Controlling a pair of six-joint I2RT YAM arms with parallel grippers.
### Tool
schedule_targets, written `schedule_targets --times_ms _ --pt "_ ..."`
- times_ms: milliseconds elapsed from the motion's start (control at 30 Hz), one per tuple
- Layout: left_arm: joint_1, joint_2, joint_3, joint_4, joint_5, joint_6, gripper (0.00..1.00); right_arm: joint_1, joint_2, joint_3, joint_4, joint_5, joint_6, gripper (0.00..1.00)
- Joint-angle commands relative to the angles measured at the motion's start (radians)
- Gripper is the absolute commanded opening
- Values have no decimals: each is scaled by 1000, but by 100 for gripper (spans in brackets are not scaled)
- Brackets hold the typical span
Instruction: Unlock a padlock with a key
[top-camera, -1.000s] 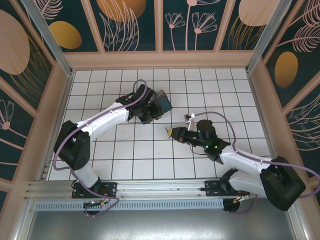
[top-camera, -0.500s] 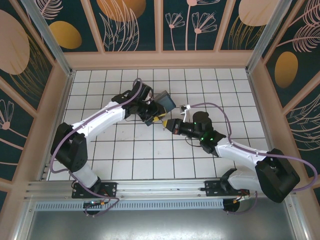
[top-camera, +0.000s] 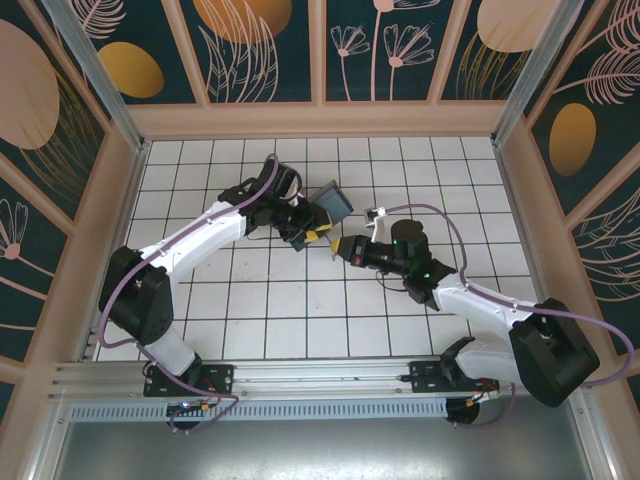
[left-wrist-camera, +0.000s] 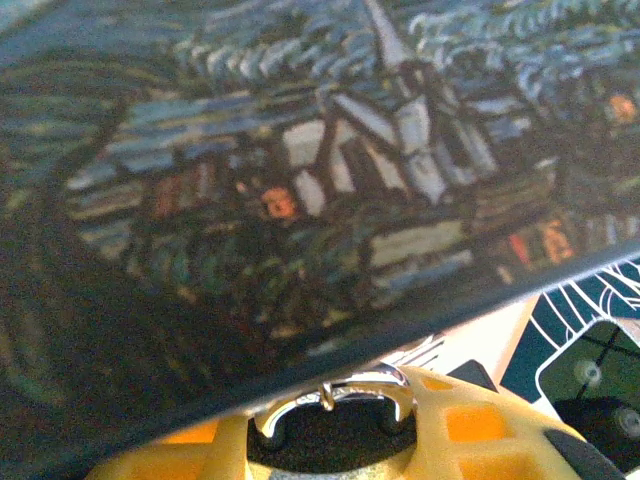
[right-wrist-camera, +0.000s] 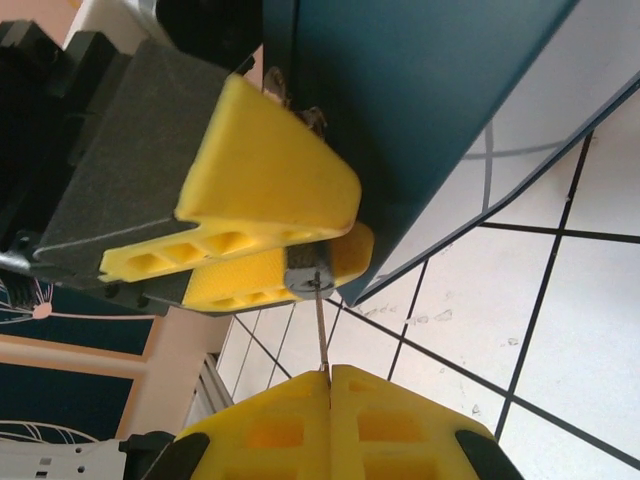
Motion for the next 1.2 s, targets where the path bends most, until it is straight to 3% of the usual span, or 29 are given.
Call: schedule_targets --times_ms 0,1167 --pt "5 -27 14 49 39 24 20 -19 -14 -17 18 -29 -12 0" --pt "6 -26 2 31 9 62 19 -24 -6 8 64 -57 -8 0"
